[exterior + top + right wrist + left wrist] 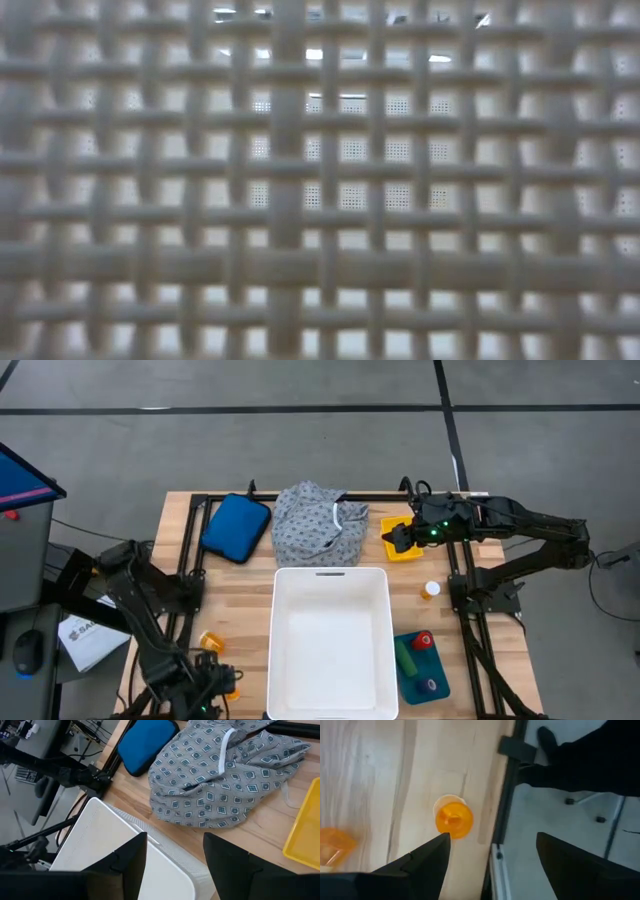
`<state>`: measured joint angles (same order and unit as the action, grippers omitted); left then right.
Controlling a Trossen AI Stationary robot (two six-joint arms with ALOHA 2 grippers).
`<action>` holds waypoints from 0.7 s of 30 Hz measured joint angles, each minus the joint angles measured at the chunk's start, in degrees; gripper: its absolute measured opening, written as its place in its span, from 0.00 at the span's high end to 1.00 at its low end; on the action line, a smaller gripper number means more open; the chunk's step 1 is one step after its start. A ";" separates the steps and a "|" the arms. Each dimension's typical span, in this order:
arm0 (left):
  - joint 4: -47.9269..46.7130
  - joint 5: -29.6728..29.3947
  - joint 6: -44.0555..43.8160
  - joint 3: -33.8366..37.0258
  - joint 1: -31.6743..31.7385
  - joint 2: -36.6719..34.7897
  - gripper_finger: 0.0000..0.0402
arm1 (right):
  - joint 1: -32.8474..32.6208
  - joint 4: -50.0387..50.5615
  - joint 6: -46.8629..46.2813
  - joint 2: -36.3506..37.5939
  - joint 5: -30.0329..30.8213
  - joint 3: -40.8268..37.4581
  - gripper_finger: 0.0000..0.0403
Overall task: Pick & place medical supplies in basket/bin
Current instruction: Put the bottom left orange pill bottle into the yellow bin
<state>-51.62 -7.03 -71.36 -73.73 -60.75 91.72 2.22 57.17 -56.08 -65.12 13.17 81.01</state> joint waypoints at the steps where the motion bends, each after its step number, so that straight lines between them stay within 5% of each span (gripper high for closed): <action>1: -0.07 0.00 -0.06 0.01 0.05 0.94 0.29 | -0.01 0.00 -0.23 0.00 0.00 0.00 0.53; 21: -0.89 -2.39 -3.09 0.00 1.19 9.99 0.29 | -1.51 -0.66 -1.60 0.00 0.02 0.00 0.53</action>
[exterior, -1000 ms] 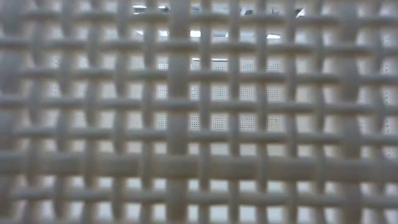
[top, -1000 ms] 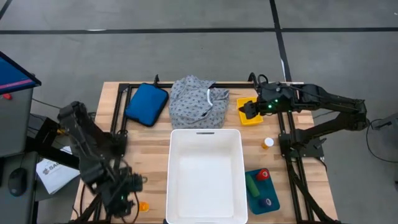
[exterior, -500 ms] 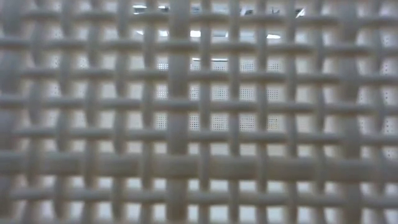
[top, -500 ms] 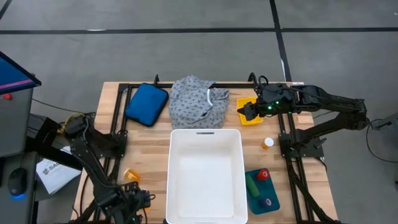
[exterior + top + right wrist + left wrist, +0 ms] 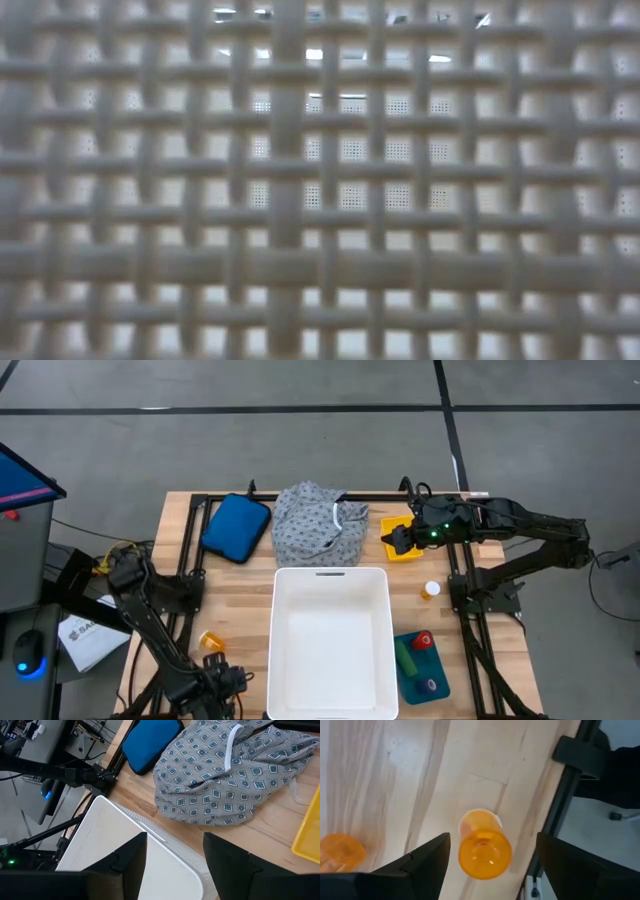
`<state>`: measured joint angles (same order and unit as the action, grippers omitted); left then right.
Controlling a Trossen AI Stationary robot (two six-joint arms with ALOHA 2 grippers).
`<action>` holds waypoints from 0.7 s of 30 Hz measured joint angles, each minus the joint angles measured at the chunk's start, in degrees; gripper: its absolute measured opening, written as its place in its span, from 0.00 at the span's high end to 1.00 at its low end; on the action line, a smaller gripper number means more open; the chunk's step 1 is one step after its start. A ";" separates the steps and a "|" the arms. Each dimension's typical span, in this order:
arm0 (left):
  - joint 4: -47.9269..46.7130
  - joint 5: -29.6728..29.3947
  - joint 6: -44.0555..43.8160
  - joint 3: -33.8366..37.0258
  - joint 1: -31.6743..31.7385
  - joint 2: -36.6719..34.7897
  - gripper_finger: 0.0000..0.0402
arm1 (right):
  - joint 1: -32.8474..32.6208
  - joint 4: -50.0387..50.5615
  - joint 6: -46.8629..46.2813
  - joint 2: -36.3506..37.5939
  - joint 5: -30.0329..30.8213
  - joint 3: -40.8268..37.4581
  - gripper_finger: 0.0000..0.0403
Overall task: Pick & place medical supplies in basket/bin
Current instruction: Put the bottom left orange pill bottle into the yellow bin
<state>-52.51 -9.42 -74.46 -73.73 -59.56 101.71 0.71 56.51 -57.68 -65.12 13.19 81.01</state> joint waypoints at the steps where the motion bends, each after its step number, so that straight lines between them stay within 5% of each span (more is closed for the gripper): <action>1: -0.23 -0.10 0.00 0.00 -0.01 0.31 0.29 | 0.00 -0.02 -0.01 0.00 0.00 0.00 0.53; 21: 1.96 1.92 -2.92 3.35 -0.17 0.79 0.37 | -1.88 -0.04 -0.79 0.00 0.39 0.00 0.53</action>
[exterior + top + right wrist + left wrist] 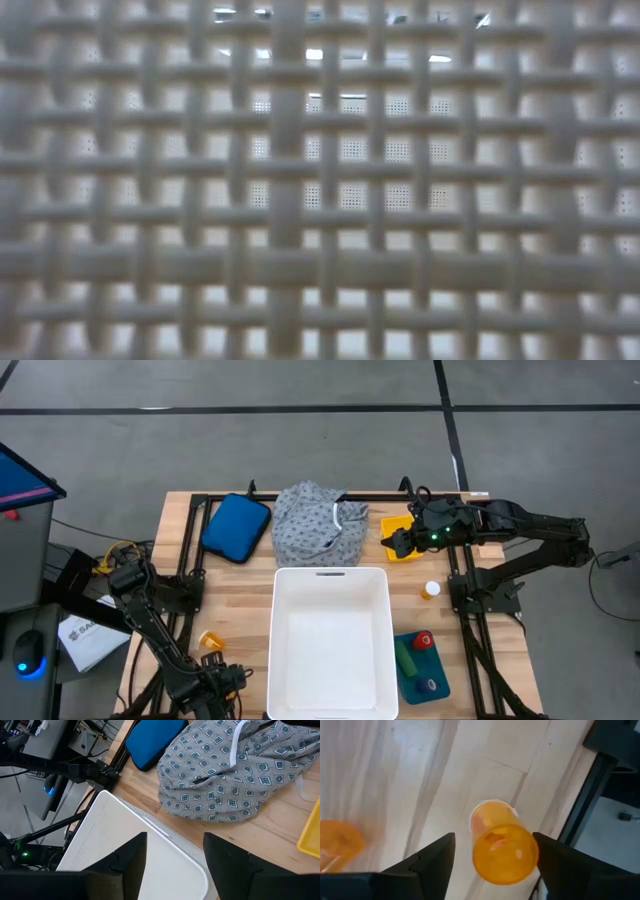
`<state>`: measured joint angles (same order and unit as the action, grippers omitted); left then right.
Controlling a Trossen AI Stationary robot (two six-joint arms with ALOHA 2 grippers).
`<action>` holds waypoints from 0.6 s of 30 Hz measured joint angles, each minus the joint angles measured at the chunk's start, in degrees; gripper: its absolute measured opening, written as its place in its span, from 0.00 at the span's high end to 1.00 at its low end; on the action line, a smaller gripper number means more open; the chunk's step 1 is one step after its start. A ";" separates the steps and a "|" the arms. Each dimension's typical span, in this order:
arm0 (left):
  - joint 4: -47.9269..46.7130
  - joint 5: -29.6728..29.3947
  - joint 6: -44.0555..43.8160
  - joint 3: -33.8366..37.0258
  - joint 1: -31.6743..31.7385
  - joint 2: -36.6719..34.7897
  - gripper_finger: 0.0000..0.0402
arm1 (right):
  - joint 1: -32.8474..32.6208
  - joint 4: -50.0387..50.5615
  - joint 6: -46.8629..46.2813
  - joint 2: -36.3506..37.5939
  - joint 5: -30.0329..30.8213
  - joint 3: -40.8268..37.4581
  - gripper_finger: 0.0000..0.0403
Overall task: Pick & place medical supplies in basket/bin
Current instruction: Put the bottom left orange pill bottle into the yellow bin
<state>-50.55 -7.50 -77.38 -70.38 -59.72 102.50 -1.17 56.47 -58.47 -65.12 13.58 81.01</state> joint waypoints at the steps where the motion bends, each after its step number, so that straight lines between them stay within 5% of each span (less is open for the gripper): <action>1: 0.67 0.05 -0.64 0.37 0.00 -0.22 0.38 | 0.00 0.02 -0.05 0.00 0.00 0.00 0.53; 18: 2.04 0.32 -3.08 1.04 0.27 -0.99 0.56 | 0.00 0.02 0.04 0.00 0.00 0.00 0.53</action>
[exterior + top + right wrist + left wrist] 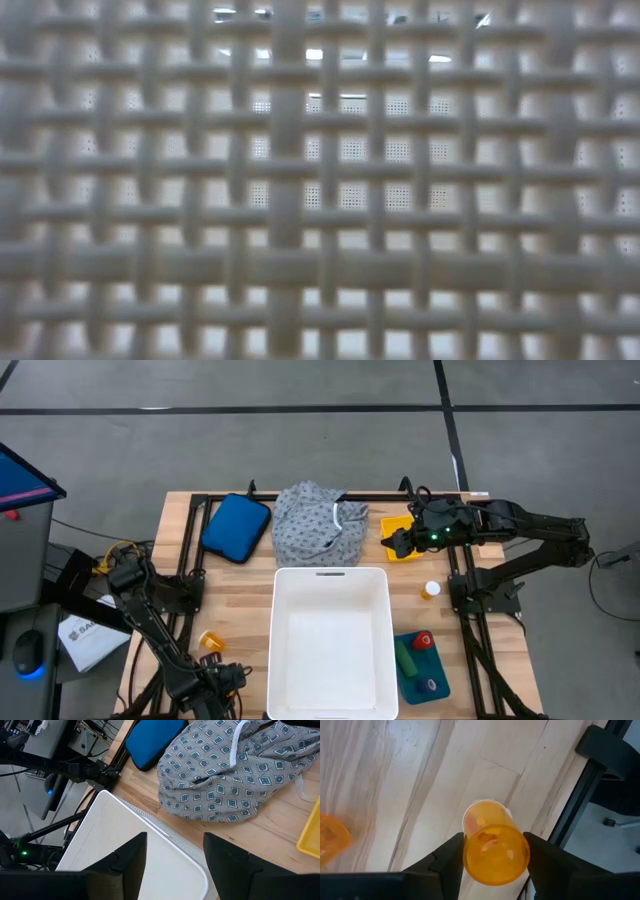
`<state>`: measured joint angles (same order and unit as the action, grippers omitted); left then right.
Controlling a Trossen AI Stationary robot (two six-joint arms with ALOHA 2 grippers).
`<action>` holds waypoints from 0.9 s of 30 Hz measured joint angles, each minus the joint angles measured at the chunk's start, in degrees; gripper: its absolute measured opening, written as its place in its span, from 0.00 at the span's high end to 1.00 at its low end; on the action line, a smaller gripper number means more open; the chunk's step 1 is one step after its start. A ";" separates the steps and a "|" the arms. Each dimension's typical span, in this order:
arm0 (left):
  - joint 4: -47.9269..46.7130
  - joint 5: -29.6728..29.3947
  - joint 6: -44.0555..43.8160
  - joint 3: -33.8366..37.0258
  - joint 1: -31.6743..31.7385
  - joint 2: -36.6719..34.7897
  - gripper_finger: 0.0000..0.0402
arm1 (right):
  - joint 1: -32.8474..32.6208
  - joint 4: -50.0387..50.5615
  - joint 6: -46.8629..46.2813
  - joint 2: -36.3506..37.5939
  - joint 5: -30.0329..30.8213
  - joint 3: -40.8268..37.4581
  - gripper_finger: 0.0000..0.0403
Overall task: Pick & place medical supplies in basket/bin
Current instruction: Put the bottom left orange pill bottle into the yellow bin
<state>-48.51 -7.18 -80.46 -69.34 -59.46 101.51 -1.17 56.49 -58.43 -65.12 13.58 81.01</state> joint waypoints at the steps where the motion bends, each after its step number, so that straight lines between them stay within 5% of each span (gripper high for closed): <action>1: -0.05 -0.03 -0.01 0.00 0.13 -0.11 0.56 | 0.00 0.00 0.11 0.00 0.00 0.00 0.53; 12: -4.25 -3.03 -1.89 0.00 1.22 -3.51 0.56 | 0.00 0.02 0.52 0.00 0.00 0.00 0.53; 27: -27.72 -24.04 -7.03 0.00 9.58 -22.48 0.56 | 0.00 -2.61 9.08 -0.02 1.55 0.02 0.53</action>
<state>-76.22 -31.22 -87.49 -69.34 -49.88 79.04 -1.17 53.88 -49.35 -65.14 15.13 81.03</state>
